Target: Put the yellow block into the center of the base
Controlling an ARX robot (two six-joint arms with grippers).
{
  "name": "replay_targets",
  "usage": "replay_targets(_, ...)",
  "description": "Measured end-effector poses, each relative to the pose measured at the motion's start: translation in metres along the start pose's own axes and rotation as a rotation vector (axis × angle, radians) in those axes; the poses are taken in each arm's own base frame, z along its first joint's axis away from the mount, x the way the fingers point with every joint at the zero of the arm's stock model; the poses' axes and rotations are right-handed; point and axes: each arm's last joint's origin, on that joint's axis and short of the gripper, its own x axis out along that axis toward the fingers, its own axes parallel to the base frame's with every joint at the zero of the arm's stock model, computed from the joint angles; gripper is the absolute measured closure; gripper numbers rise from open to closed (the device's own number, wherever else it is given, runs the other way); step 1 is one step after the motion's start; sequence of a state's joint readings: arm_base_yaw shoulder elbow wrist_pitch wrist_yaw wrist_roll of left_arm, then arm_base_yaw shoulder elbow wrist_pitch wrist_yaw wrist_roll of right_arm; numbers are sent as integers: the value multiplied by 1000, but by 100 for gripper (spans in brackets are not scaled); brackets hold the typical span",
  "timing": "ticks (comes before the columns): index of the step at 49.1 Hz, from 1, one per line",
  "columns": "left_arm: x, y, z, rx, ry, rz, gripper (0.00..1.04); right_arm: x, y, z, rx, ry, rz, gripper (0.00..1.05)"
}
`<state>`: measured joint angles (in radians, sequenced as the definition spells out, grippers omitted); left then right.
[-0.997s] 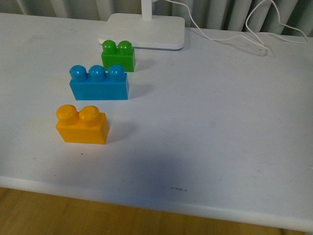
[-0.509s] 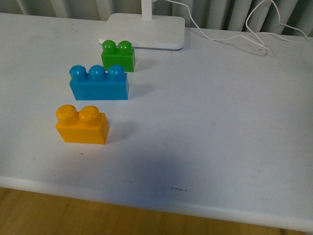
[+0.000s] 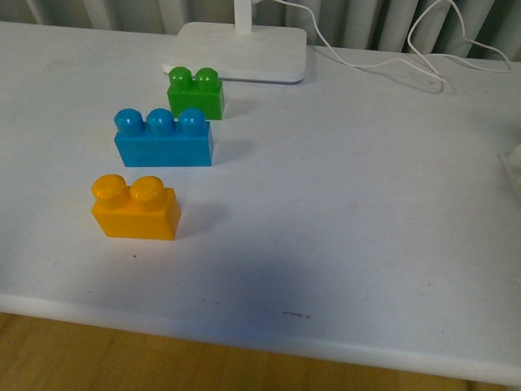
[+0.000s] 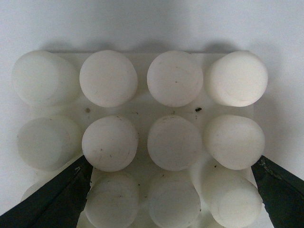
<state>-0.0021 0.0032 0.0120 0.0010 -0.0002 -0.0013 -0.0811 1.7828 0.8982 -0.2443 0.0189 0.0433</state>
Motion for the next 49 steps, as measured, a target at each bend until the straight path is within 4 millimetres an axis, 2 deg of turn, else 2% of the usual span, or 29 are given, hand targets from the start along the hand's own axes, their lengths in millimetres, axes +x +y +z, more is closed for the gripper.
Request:
replay_targets(6, 0, 0, 0, 0, 0, 0, 6, 0, 27, -6, 24, 0, 28, 9)
replay_targets(19, 0, 0, 0, 0, 0, 0, 6, -3, 129, -8, 44, -20, 61, 9)
replay_targets(28, 0, 0, 0, 0, 0, 0, 6, -4, 178, -9, 61, -28, 64, 9)
replay_targets(38, 0, 0, 0, 0, 0, 0, 6, -4, 199, -3, 99, -32, 54, 9)
replay_targets(49, 0, 0, 0, 0, 0, 0, 6, -9, 196, 0, 112, -39, 64, 9)
